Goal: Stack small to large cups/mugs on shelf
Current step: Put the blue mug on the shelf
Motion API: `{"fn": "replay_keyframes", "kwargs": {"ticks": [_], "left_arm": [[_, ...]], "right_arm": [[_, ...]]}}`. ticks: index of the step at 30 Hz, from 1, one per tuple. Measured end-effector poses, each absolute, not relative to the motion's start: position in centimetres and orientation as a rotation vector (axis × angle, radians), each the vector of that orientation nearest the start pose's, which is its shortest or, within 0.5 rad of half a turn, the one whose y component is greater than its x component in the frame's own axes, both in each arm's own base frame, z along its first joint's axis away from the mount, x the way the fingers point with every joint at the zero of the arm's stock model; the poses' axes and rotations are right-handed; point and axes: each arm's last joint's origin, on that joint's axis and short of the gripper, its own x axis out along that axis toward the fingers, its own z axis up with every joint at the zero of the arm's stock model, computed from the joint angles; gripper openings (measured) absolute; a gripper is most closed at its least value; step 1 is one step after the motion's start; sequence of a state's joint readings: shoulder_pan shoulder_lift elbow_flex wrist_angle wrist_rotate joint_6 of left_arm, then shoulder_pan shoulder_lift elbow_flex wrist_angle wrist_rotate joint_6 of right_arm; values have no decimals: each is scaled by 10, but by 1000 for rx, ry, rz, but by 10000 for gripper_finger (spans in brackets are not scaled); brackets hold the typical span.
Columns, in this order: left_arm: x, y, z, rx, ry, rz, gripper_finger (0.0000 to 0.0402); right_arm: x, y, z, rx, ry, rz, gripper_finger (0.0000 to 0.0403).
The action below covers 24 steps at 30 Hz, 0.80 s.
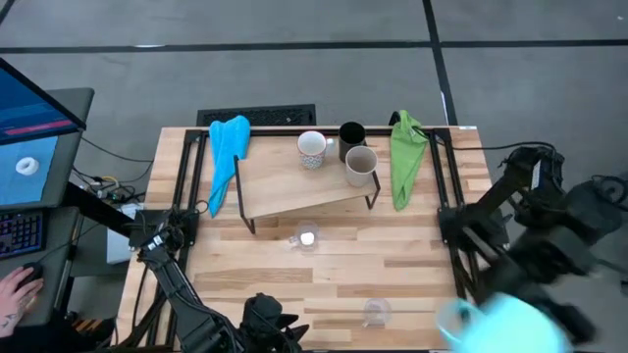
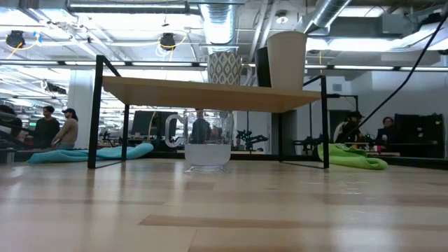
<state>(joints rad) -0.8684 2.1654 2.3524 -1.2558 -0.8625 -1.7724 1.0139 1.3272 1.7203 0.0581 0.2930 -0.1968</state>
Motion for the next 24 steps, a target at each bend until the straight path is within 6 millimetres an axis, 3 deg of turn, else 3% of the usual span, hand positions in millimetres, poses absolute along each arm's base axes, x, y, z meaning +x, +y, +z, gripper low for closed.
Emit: {"fn": "replay_keyframes", "kwargs": {"ticks": [5, 12, 16, 24], "left_arm": [[303, -322, 353, -861, 402, 516, 167], [305, -321, 354, -858, 399, 517, 167], [306, -321, 354, -877, 398, 512, 167], [311, -322, 357, -926, 378, 495, 167]], "right_arm": [[121, 217, 556, -9, -624, 895, 10], [118, 220, 556, -43, -648, 902, 10], [123, 217, 547, -44, -466, 762, 10], [134, 224, 500, -226, -13, 579, 10]]}}
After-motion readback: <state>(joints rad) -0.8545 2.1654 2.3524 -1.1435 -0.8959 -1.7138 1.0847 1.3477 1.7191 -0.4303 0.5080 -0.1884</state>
